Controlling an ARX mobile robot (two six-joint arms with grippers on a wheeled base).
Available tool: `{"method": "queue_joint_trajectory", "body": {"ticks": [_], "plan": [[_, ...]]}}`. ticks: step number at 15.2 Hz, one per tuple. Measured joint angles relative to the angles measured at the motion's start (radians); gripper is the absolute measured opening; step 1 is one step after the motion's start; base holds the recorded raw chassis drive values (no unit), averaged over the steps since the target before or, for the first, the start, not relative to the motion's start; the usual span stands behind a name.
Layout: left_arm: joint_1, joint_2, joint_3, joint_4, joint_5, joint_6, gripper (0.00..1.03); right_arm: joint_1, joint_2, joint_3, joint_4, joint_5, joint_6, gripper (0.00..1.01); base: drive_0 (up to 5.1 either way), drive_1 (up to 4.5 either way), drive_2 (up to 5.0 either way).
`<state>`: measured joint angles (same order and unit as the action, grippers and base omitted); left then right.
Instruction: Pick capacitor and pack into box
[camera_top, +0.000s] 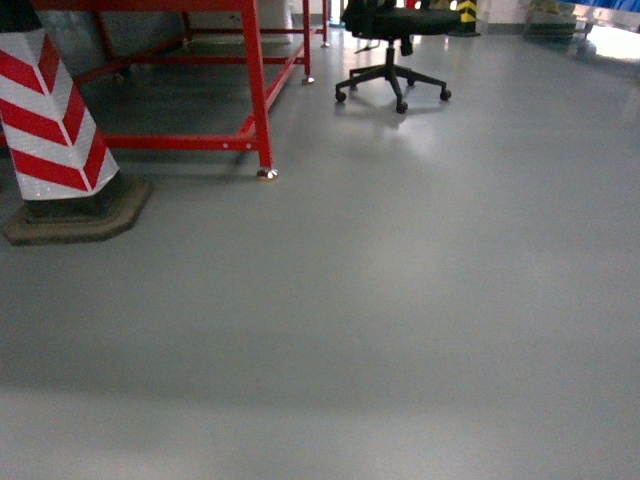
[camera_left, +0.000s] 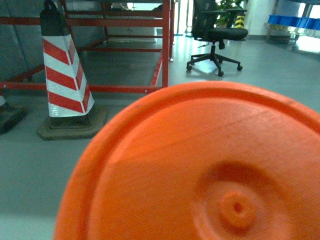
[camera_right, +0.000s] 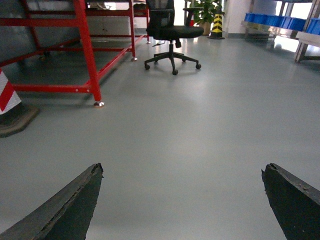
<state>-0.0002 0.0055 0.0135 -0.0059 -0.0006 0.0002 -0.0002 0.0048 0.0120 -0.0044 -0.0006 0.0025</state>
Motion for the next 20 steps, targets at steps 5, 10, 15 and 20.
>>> {"method": "queue_joint_trajectory", "body": {"ticks": [5,10,15,20], "plan": [[0.0,0.0,0.0,-0.001,0.0,0.0,0.44,0.0,0.0,0.0,-0.002,0.0,0.0,0.98,-5.1,2.4,2.4],[0.0,0.0,0.0,0.0,0.0,0.0,0.44,0.0,0.0,0.0,-0.002,0.0,0.0,0.98,-5.0,2.44,2.4],[0.0,0.0,0.0,-0.001,-0.001,0.0,0.44,0.0,0.0,0.0,0.005,0.0,0.0,0.98,-5.1,2.35,2.4],[0.0,0.0,0.0,0.0,0.0,0.0,0.44,0.0,0.0,0.0,-0.002,0.0,0.0,0.98,-5.0,2.45,2.5]]}}
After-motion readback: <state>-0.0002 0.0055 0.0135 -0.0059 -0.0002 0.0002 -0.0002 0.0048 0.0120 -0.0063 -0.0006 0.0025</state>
